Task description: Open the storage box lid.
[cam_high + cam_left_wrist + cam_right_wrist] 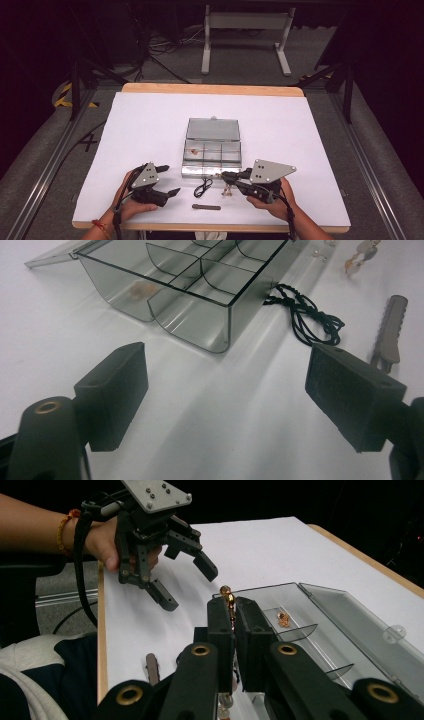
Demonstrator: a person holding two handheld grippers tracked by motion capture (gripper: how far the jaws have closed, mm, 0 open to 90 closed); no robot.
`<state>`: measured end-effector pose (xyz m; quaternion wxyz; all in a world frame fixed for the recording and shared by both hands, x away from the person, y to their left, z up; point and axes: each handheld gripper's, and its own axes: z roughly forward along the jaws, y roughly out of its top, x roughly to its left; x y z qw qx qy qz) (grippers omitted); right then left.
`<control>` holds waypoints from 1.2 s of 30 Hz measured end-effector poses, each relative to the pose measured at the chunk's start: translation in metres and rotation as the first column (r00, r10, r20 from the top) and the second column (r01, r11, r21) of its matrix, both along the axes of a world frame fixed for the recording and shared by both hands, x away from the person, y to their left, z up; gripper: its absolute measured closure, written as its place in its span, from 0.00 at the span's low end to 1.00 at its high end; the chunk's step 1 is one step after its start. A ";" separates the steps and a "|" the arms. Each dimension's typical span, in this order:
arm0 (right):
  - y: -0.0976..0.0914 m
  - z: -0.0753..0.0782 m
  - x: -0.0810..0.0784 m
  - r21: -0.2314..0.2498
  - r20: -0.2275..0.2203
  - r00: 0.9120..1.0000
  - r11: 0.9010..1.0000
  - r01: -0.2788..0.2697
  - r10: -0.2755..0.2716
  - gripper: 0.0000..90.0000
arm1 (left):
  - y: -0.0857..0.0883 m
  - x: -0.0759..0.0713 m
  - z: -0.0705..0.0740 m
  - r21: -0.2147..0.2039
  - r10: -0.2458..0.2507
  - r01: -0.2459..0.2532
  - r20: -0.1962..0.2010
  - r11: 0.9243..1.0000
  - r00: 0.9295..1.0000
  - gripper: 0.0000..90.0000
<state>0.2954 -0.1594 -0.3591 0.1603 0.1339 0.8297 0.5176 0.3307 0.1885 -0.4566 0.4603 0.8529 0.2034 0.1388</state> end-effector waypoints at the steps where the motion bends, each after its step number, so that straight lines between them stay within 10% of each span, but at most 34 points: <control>1: 0.000 0.002 0.000 0.004 0.002 1.000 1.000 0.002 -0.002 0.95 | 0.000 0.000 0.000 0.001 0.000 0.000 0.000 1.000 1.000 0.20; 36: 0.015 0.038 0.029 0.027 0.046 0.998 0.999 0.030 -0.031 0.95 | 0.000 0.001 0.000 0.000 -0.008 0.008 -0.009 1.000 1.000 0.20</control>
